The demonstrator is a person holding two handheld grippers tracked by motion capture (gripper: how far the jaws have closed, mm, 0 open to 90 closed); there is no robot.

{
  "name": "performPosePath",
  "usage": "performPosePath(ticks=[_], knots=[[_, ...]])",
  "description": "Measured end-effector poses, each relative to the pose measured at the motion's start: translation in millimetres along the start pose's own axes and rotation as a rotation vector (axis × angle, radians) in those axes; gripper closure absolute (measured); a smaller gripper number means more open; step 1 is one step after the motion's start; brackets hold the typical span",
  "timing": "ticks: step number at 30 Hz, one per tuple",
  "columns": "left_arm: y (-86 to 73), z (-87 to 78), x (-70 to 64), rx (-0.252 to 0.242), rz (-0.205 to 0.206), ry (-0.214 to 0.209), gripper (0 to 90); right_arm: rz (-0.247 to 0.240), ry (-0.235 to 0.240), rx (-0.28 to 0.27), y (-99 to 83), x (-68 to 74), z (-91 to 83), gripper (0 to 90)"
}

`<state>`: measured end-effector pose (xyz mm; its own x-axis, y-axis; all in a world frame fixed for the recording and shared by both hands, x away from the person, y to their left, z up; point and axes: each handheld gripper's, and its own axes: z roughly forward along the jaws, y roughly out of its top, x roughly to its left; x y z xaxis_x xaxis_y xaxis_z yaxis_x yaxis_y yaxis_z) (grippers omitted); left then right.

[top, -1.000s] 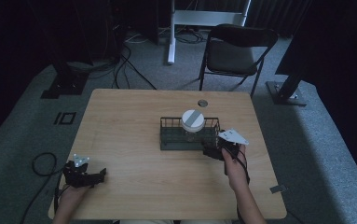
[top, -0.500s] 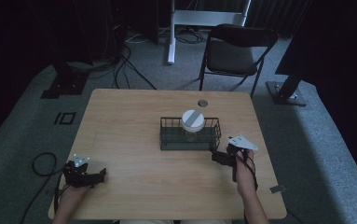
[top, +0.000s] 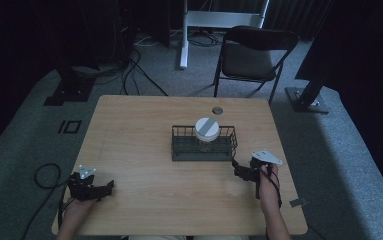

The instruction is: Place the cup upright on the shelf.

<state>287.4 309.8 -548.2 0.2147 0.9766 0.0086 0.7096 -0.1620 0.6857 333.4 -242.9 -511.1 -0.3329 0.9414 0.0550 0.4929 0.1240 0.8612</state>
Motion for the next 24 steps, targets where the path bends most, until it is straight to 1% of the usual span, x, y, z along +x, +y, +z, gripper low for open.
performPosePath(ticks=[5, 13, 18, 21, 24], knots=[[0.0, 0.0, 0.1, 0.000, 0.001, 0.000, 0.1, 0.012, -0.016, 0.020, -6.5, -6.7, 2.3, 12.1], [0.0, 0.0, 0.1, 0.000, 0.002, 0.000, 0.1, 0.015, -0.042, 0.057, -15.5, -15.2, 5.8, 12.1], [0.0, 0.0, 0.1, 0.000, 0.001, 0.000, 0.1, 0.010, -0.051, 0.071, -19.5, -18.8, 7.0, 12.1], [0.0, 0.0, 0.1, 0.000, 0.001, 0.000, 0.1, 0.015, -0.052, 0.081, -20.9, -19.6, 7.7, 12.1], [0.0, 0.0, 0.1, 0.000, 0.001, 0.000, 0.1, 0.010, -0.063, 0.092, -22.7, -20.7, 8.3, 12.1]])
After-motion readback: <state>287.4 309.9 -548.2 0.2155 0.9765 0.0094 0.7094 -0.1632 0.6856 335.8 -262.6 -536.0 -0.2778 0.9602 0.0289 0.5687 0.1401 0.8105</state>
